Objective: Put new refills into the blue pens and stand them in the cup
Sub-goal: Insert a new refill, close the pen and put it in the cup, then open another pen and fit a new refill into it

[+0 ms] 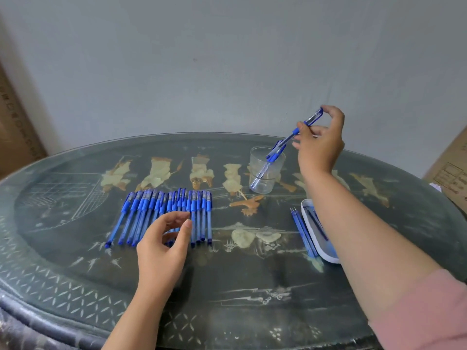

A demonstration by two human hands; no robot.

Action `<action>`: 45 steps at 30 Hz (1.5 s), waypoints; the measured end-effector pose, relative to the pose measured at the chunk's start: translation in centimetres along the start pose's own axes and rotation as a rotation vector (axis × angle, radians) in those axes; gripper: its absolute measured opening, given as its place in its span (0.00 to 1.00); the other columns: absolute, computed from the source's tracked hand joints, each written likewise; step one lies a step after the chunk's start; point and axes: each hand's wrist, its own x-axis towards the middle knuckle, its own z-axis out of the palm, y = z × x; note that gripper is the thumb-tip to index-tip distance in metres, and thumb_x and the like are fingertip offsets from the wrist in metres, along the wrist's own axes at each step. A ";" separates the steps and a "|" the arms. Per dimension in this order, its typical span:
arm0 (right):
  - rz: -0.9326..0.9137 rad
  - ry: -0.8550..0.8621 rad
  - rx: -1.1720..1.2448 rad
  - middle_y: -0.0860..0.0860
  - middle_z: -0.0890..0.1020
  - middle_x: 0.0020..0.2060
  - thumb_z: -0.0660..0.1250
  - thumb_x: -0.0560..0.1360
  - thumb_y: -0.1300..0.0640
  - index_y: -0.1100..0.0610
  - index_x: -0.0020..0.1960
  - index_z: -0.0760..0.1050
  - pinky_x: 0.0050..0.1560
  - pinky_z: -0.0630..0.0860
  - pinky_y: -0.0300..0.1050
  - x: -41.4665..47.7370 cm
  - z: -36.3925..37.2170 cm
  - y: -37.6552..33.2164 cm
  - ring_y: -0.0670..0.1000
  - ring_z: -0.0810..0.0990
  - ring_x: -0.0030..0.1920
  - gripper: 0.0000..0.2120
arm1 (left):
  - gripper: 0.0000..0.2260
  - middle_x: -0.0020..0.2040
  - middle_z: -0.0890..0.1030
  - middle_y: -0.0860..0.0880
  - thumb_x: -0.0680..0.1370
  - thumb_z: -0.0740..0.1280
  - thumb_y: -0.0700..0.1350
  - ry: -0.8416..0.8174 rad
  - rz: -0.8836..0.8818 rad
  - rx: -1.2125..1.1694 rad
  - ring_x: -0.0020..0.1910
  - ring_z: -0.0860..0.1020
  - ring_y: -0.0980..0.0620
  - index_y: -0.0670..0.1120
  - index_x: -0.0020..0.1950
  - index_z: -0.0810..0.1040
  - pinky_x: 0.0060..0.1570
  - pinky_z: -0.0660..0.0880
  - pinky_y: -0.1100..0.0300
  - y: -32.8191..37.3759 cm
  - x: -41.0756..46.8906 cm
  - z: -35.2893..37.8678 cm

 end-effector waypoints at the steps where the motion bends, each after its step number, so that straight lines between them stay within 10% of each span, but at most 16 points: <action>1: 0.001 0.008 -0.016 0.44 0.80 0.30 0.68 0.75 0.66 0.50 0.61 0.70 0.43 0.82 0.56 0.4 0.3 0.6 0.50 0.83 0.33 0.19 | 0.04 0.44 0.82 0.60 0.77 0.70 0.43 0.000 0.002 0.005 0.44 0.80 0.61 0.52 0.48 0.82 0.42 0.74 0.73 -0.1 0.0 0.0; 10: 0.045 -0.171 -0.366 0.45 0.77 0.31 0.70 0.76 0.57 0.48 0.52 0.67 0.35 0.66 0.44 -0.2 1.6 6.3 0.52 0.76 0.36 0.12 | 0.04 0.46 0.83 0.61 0.76 0.71 0.43 -0.010 0.001 -0.005 0.47 0.80 0.60 0.53 0.47 0.82 0.45 0.76 0.65 -0.4 0.3 0.2; 16: 0.008 -0.211 -0.456 0.47 0.80 0.43 0.70 0.76 0.56 0.55 0.56 0.74 0.43 0.60 0.43 -0.8 1.9 7.6 0.55 0.72 0.57 0.10 | 0.05 0.46 0.83 0.60 0.76 0.71 0.43 -0.021 -0.001 -0.008 0.46 0.81 0.59 0.54 0.47 0.82 0.44 0.76 0.62 -0.4 0.3 0.2; 28: -0.050 -0.089 -0.383 0.49 0.72 0.50 0.67 0.75 0.62 0.56 0.58 0.72 0.55 0.74 0.56 -5.6 0.3 6.0 0.58 0.76 0.52 0.13 | 0.06 0.46 0.83 0.58 0.77 0.71 0.42 -0.030 0.002 0.017 0.47 0.80 0.59 0.54 0.48 0.82 0.46 0.76 0.63 -0.5 0.2 0.1; 35: 0.048 -0.586 -0.552 0.44 0.79 0.42 0.66 0.79 0.55 0.53 0.48 0.79 0.44 0.75 0.38 -16.1 1.9 5.3 0.45 0.79 0.45 0.04 | 0.07 0.46 0.83 0.56 0.77 0.70 0.40 -0.036 0.021 0.029 0.48 0.80 0.60 0.53 0.49 0.81 0.46 0.76 0.66 -0.3 0.0 -0.1; 45: 0.019 -0.622 -0.890 0.51 0.80 0.51 0.64 0.78 0.48 0.55 0.54 0.79 0.49 0.78 0.48 -18.5 4.3 5.7 0.52 0.79 0.51 0.13 | 0.09 0.46 0.82 0.58 0.77 0.70 0.40 -0.041 0.047 0.038 0.48 0.79 0.62 0.55 0.49 0.81 0.46 0.74 0.71 -0.3 0.1 -0.2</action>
